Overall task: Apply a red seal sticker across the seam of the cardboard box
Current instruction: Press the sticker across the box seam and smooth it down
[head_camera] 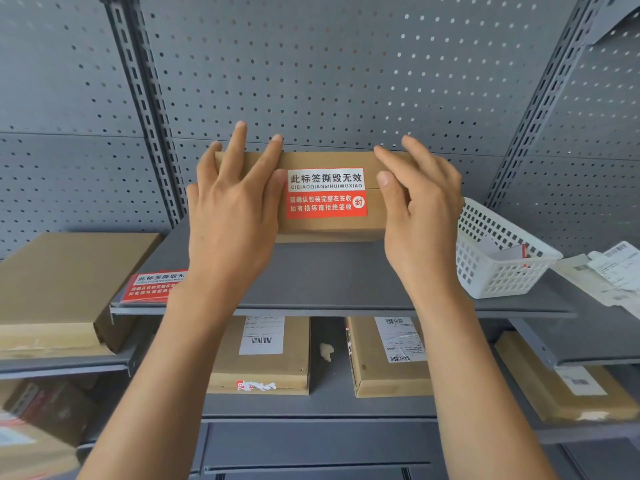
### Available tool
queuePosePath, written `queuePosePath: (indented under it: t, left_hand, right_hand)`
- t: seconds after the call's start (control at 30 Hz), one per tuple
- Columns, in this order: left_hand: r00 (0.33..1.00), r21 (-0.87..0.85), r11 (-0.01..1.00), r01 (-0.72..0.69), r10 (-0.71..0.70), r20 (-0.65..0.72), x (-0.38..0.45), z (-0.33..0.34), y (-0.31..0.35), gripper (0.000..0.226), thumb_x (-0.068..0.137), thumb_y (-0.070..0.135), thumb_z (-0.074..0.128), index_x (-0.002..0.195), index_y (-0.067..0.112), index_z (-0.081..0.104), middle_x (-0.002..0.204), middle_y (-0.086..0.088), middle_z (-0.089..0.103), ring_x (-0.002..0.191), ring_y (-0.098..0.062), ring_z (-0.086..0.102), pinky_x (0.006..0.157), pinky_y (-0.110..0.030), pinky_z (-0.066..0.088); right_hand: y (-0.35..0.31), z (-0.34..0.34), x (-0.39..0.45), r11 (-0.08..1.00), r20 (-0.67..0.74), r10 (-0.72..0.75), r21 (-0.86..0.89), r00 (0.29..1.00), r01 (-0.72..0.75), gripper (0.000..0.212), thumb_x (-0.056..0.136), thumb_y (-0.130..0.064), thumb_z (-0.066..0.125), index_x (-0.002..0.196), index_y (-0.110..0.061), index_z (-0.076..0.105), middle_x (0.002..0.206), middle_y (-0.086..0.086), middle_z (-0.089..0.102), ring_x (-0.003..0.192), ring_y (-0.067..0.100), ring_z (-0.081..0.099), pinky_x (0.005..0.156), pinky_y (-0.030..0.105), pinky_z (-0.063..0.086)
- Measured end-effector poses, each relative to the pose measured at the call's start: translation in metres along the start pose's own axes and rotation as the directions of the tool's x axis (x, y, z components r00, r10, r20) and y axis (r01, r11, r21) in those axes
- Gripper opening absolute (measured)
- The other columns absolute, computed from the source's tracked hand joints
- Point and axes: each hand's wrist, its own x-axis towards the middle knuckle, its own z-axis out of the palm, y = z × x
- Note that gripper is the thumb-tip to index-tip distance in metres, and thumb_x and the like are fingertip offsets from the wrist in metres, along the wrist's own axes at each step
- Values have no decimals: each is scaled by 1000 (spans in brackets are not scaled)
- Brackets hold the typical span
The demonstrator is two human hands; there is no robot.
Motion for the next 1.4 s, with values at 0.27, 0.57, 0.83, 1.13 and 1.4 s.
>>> queuePosePath:
  t: [0.27,0.57,0.83,1.13,1.4]
  left_hand:
    - [997,24,999,-33,31,68,2,-5,3,90,83,88,36,155,34,42,170,-6,24,151,-42,26,110,-61,32]
    - [991,-75,991,-109,114,63,3,-11,-15,85,84,79,46,153,28,47,168,-12,27,149,-46,29,116,-63,29]
    - [994,-142,986,-91,99,50,2,-14,-23,56,103,56,39,150,29,51,167,-8,32,150,-40,31,117,-60,31]
    - [984,43,984,174,-172,-51,1,3,21,68,96,74,36,143,30,56,168,-5,31,152,-39,26,110,-57,27]
    - [991,13,993,121,-120,-62,-2,0,8,42,108,43,40,143,26,57,166,-6,35,152,-38,27,109,-59,28]
  right_hand:
    - [-13,0,-1,979,167,-8,-201,986,42,84,80,-81,51,148,-31,47,164,-3,31,151,32,22,111,55,26]
    - [1,-12,5,997,269,-59,-24,961,68,70,88,-60,61,149,-27,48,166,0,28,152,33,20,116,55,23]
    - [3,-19,2,996,184,-29,87,983,13,43,105,-34,49,147,-24,52,161,-2,39,151,26,27,122,48,24]
    - [-27,19,-5,969,-25,87,-228,996,-91,74,82,-79,51,136,-29,61,151,-3,50,138,33,39,100,51,36]
    - [-11,11,-4,995,-1,39,-94,999,-39,43,99,-49,54,135,-27,64,148,-2,55,132,34,42,103,52,38]
